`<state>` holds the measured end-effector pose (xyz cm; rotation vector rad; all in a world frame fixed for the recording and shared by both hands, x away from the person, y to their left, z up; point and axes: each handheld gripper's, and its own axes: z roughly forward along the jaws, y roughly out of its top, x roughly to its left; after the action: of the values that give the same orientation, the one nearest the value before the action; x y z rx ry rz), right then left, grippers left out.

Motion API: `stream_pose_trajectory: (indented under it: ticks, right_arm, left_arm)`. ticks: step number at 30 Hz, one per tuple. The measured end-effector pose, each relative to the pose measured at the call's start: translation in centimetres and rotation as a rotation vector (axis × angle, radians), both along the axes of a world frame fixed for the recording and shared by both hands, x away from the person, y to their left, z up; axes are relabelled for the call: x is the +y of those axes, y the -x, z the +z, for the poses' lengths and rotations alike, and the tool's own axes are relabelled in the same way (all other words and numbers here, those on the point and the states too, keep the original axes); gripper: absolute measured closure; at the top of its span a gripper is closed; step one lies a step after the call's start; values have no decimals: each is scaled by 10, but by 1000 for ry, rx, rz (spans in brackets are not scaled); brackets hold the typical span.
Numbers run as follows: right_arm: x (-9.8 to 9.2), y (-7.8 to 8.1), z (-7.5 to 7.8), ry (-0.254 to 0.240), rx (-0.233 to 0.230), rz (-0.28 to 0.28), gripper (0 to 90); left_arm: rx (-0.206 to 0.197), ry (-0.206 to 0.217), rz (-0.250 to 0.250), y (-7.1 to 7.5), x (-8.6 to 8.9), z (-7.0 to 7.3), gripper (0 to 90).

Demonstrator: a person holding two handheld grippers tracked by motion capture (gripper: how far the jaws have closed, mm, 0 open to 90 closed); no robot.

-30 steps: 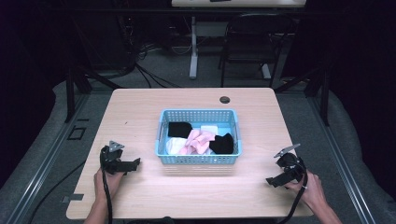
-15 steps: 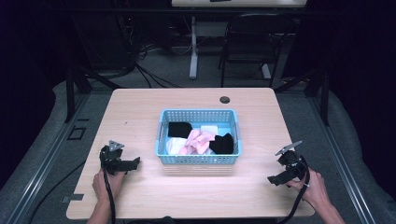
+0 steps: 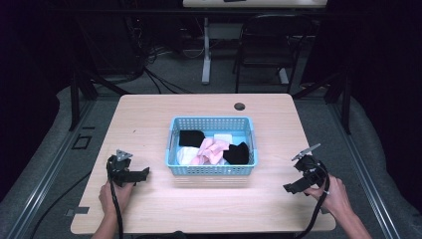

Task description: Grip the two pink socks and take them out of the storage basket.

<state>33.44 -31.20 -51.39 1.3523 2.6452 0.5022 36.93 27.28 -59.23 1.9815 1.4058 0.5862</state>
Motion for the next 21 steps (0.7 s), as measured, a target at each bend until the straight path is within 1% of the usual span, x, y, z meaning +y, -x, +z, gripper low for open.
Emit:
stream_pose_trajectory:
  ticks: [1,2,3,6,8,10,11,12,14,17,18,21]
  right_arm:
    - [1,-1,1,13,-5,2,0]
    - [3,-3,4,10,0,7,0]
    - [4,-4,6,17,-5,6,0]
    - [8,-8,13,9,-4,15,0]
    - [12,-10,19,15,-4,26,0]
    - [16,-13,25,3,-16,28,0]
    - [17,-14,28,13,-9,38,0]
    - [21,-17,33,12,-12,47,0]
    - [22,-18,35,14,-19,45,0]
    - [28,-22,42,6,-22,56,0]
    - [32,-24,46,7,-18,66,0]
    - [35,-27,51,11,-23,72,0]
  left_arm:
    - [0,0,0,0,0,0,2]
    - [0,0,-1,0,0,0,2]
    - [0,0,-1,0,0,0,2]
    - [0,0,-1,0,0,0,3]
    - [0,-1,-1,0,0,0,3]
    - [0,-1,-1,0,0,0,3]
    - [-1,-1,-1,0,0,0,2]
    - [-1,-1,-1,0,0,0,3]
    - [-1,-2,-2,0,0,0,3]
    - [0,-2,-2,0,0,0,3]
    - [-1,-2,-2,0,0,0,3]
    - [-1,-1,-2,0,0,0,3]
